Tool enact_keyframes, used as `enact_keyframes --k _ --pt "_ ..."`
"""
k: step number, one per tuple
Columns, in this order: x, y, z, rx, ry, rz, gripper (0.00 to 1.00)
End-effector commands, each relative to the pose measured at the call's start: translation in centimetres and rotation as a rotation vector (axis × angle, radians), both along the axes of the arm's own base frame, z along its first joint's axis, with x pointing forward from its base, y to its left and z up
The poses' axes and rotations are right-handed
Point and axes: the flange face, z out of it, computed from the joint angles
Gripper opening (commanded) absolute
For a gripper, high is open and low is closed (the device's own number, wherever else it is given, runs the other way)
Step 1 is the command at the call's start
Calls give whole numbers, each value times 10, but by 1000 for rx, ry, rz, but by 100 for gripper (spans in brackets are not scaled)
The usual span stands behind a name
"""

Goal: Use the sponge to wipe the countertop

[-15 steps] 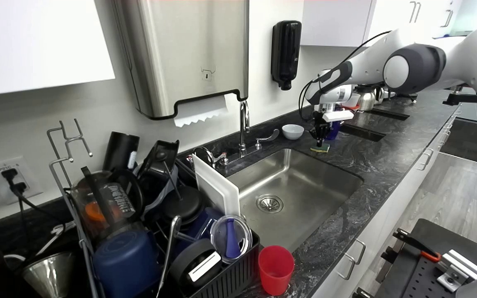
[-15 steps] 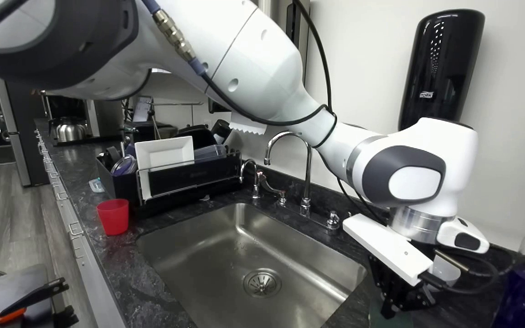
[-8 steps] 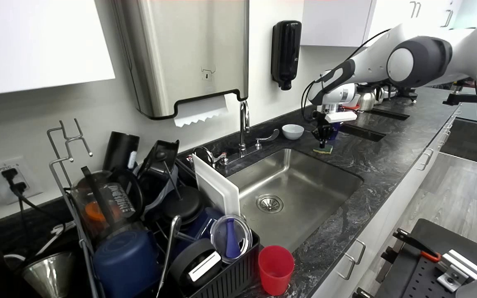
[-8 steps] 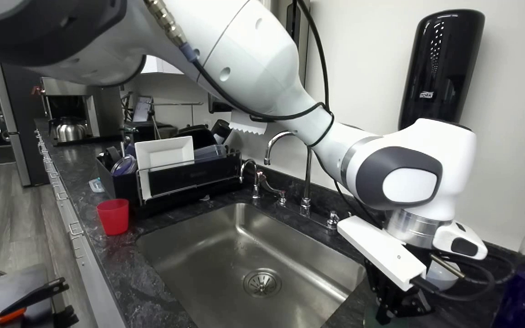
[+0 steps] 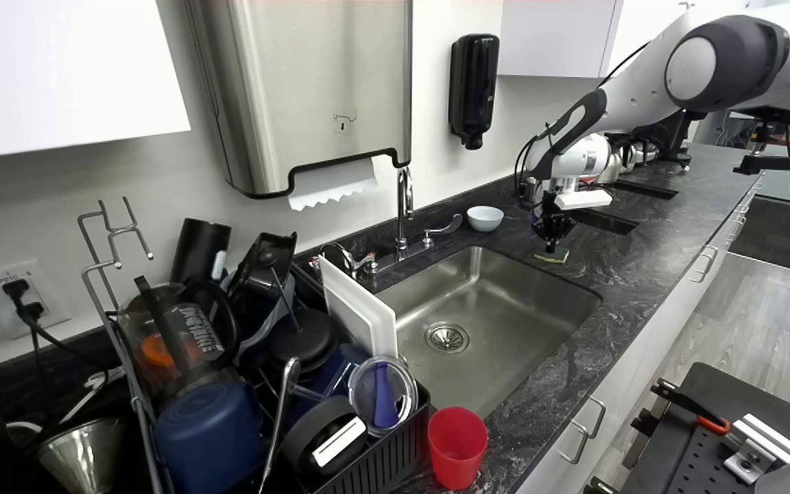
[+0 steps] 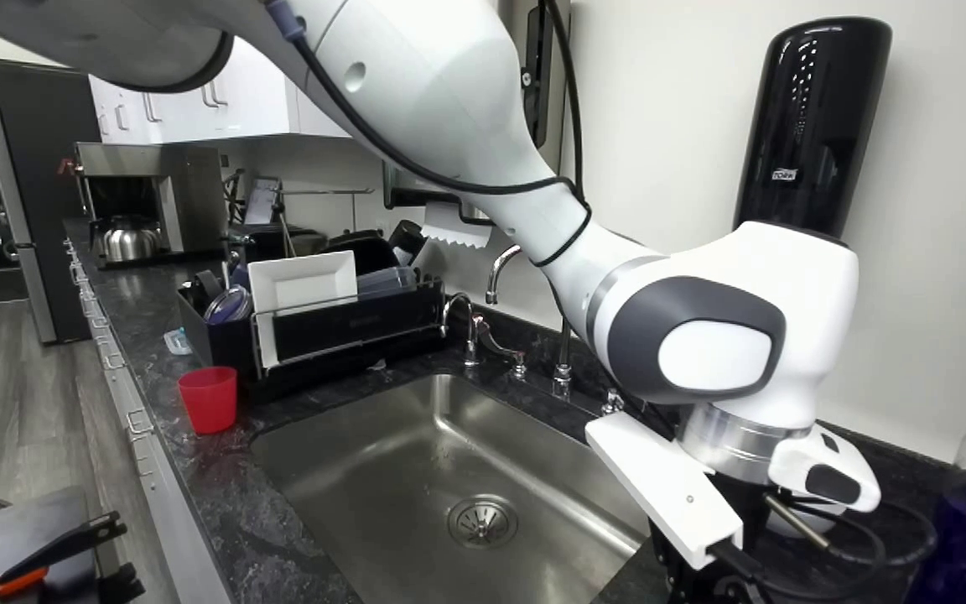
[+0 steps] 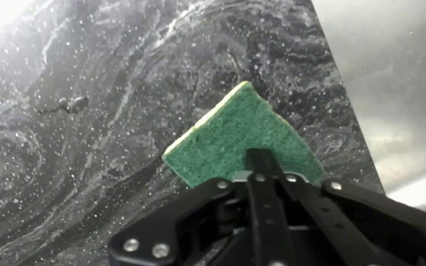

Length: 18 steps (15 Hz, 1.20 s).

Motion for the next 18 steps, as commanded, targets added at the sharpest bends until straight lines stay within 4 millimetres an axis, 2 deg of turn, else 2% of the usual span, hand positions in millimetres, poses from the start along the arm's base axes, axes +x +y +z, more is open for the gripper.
enact_keyframes --k 1,4,7,10,16,18 --pt "-29 10 -1 1 -17 -40 0" --pt "-44 16 -1 4 -13 -54 0" --pt "-41 19 2 -3 -11 -46 0" --pt "-28 19 6 -15 -6 -26 0" --pt "19 17 26 -49 -37 9 0" --pt "23 13 27 -21 -37 -1 0"
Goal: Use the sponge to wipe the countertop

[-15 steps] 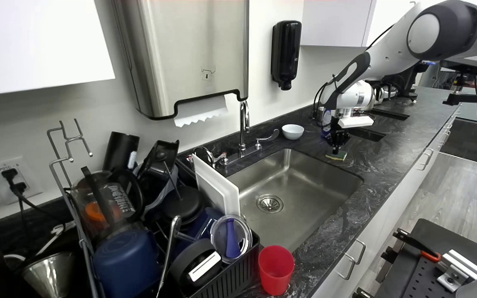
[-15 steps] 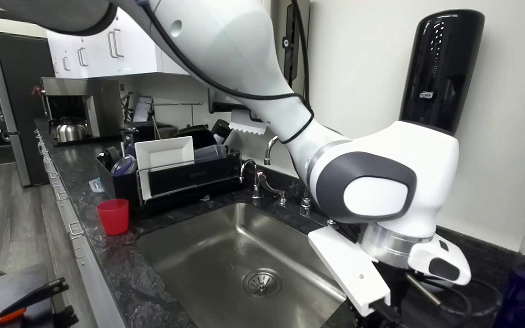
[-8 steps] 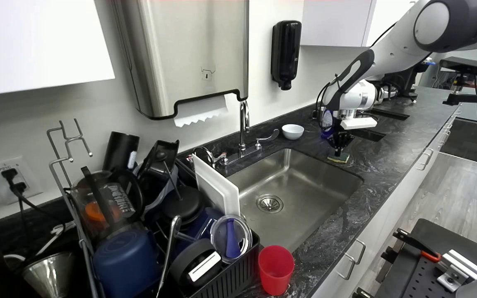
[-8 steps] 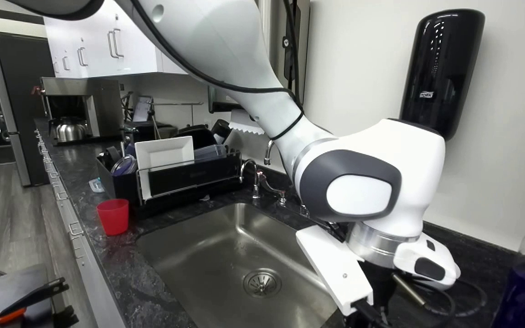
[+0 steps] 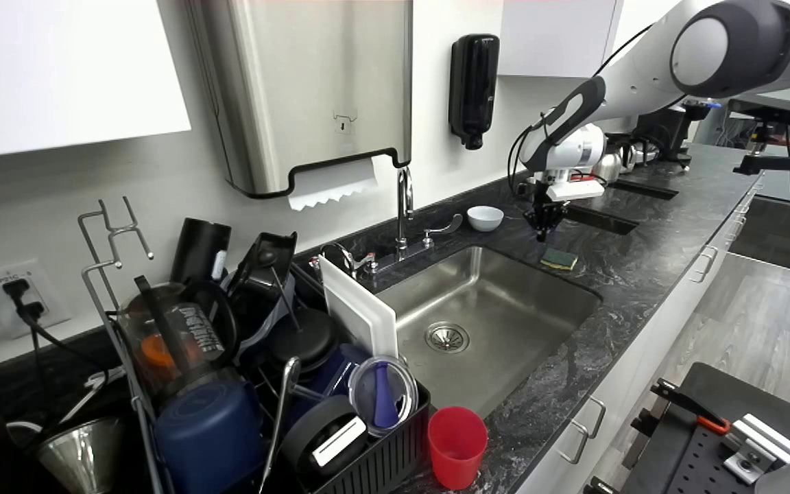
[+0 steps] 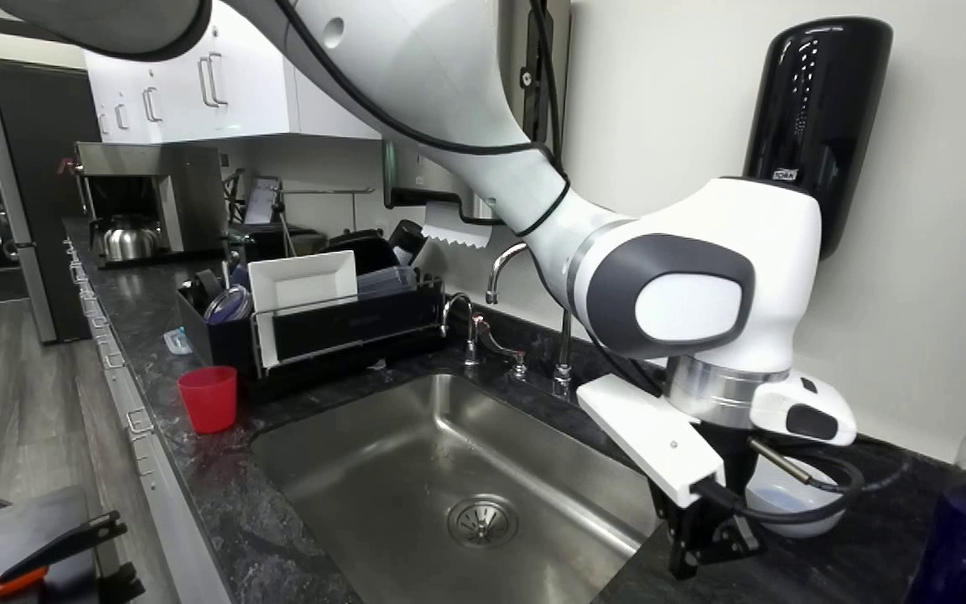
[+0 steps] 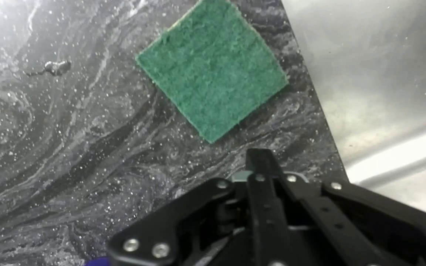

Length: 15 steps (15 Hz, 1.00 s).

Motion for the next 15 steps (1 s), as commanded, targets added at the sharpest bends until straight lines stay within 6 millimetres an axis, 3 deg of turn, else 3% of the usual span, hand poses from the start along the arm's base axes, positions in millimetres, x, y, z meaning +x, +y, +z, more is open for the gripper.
enact_keyframes --k 1,8,15 --pt "2 -11 -2 53 41 -29 0" --pt "-35 -25 24 160 148 -125 0" --pt "-38 -3 -9 224 217 -158 0"
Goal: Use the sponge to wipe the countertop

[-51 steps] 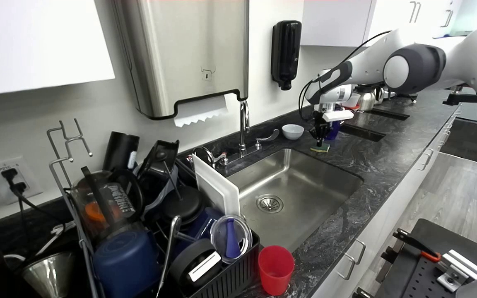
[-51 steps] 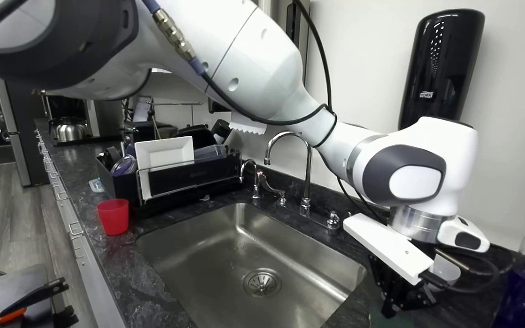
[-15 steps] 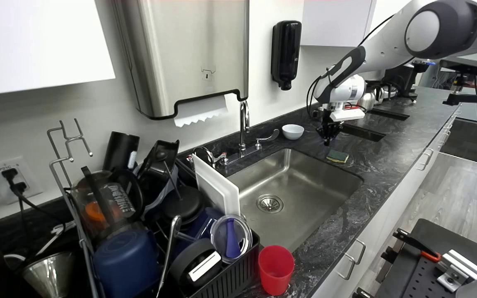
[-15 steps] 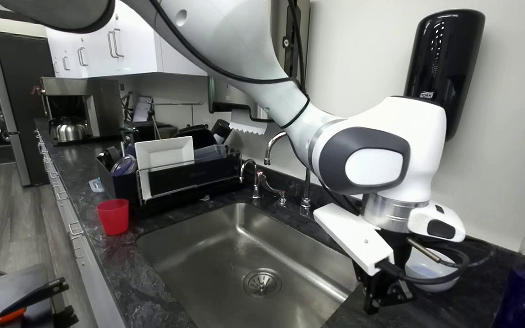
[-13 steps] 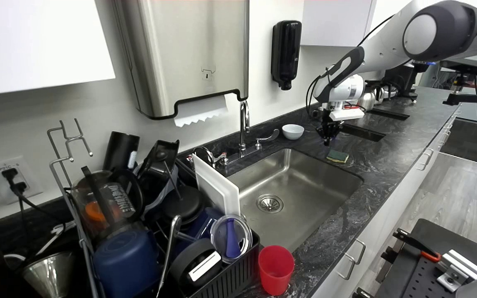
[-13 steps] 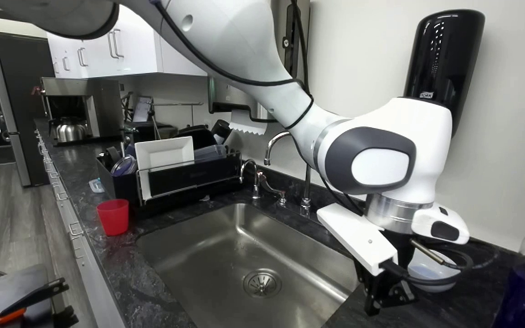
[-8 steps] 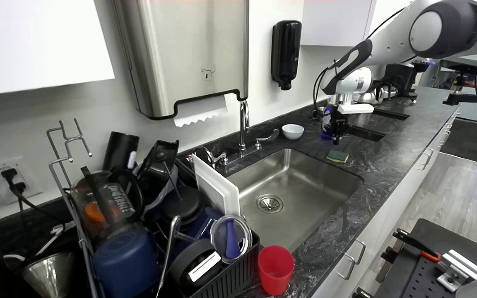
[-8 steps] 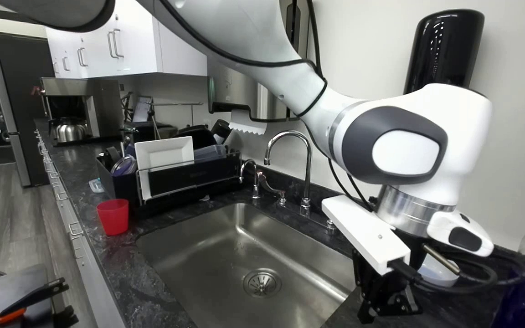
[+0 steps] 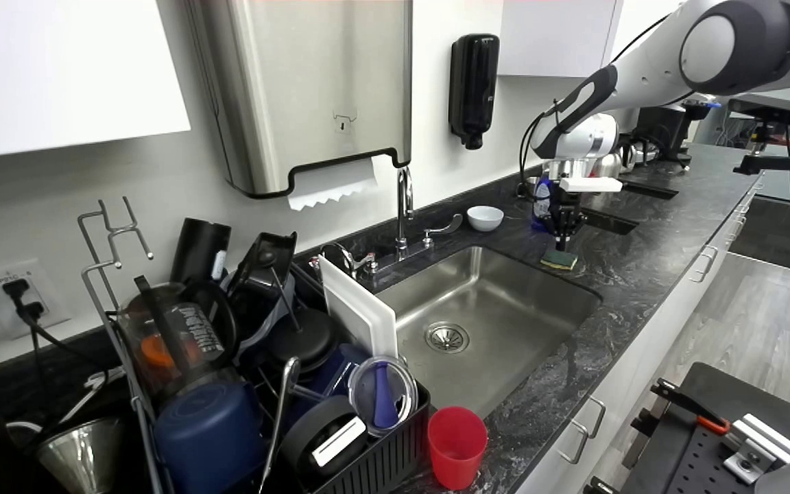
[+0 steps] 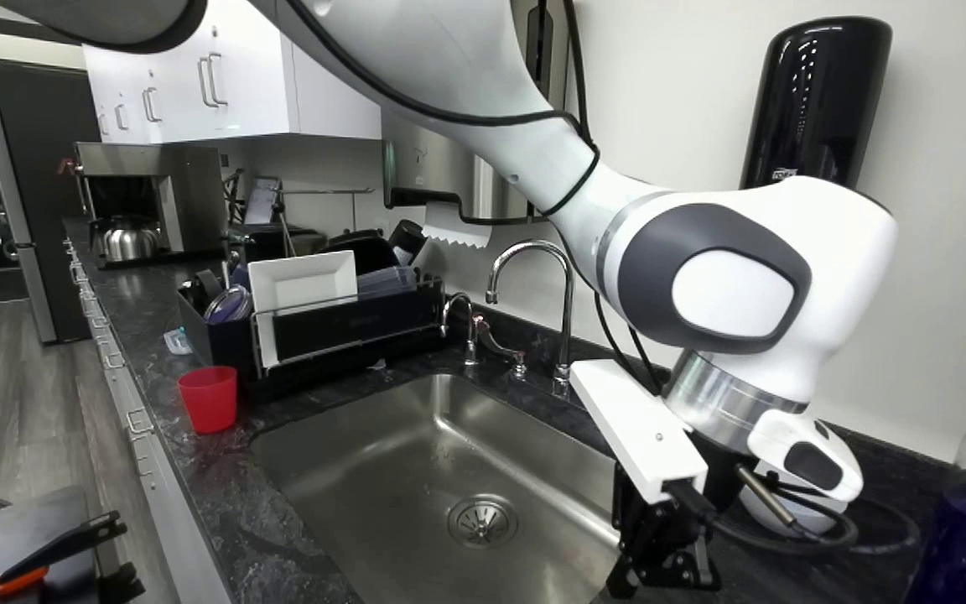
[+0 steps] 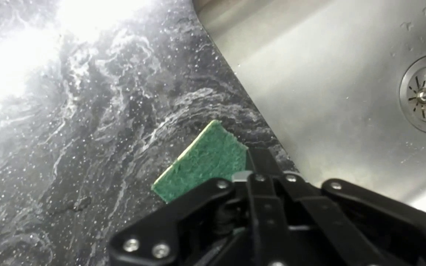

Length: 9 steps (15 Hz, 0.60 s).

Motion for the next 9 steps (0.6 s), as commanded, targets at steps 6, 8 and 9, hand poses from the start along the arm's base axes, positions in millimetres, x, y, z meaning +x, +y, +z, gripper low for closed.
enact_keyframes --k 6,8,9 --pt "3 12 -17 -10 -13 -9 0" --pt "5 12 -17 -27 -30 -6 0" --pt "6 11 -18 -36 -38 -6 0"
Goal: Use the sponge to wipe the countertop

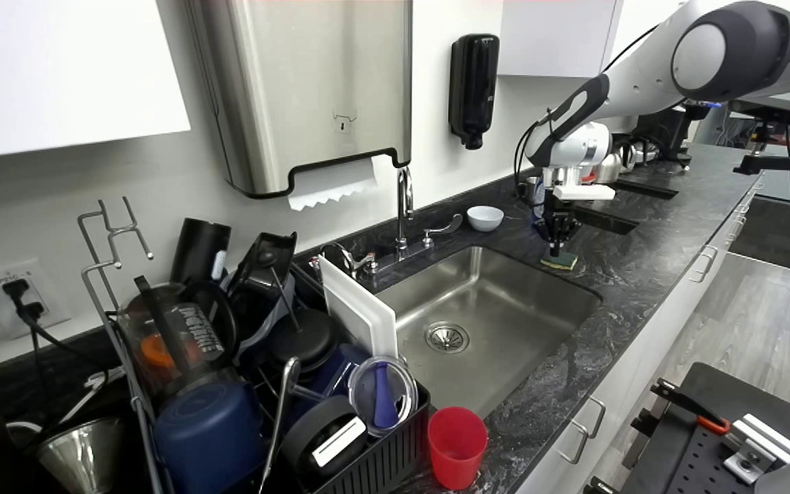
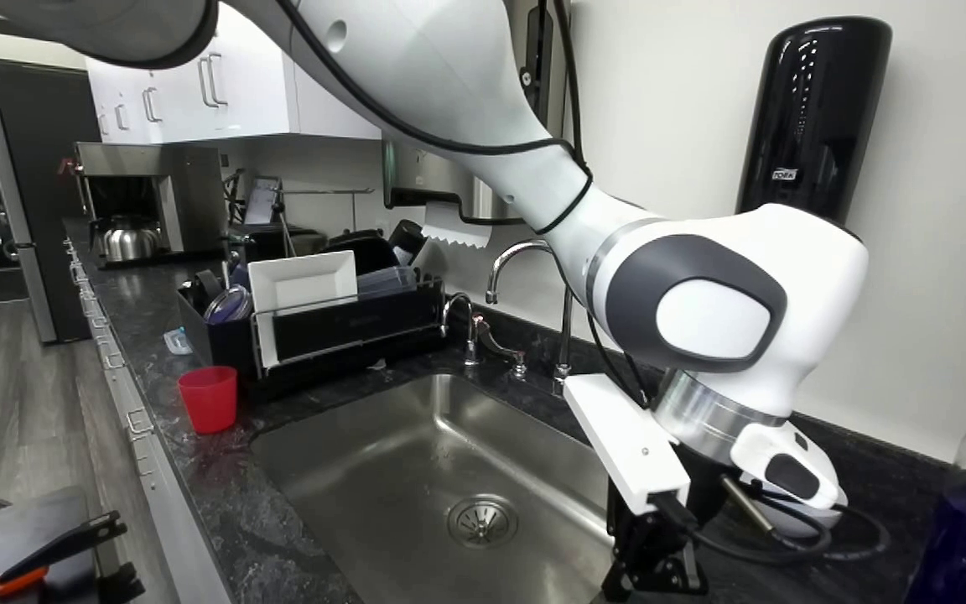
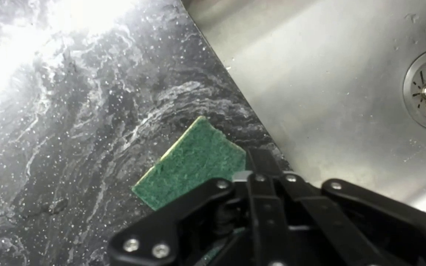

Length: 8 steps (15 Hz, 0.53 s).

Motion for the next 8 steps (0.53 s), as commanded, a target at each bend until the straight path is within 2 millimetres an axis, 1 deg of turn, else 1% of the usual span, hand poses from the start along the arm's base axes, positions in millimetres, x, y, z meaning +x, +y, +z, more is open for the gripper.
enact_keyframes --k 1,8 --pt "-1 1 -3 -32 -36 -9 0" --pt "-9 -4 -17 -68 -67 -26 0"
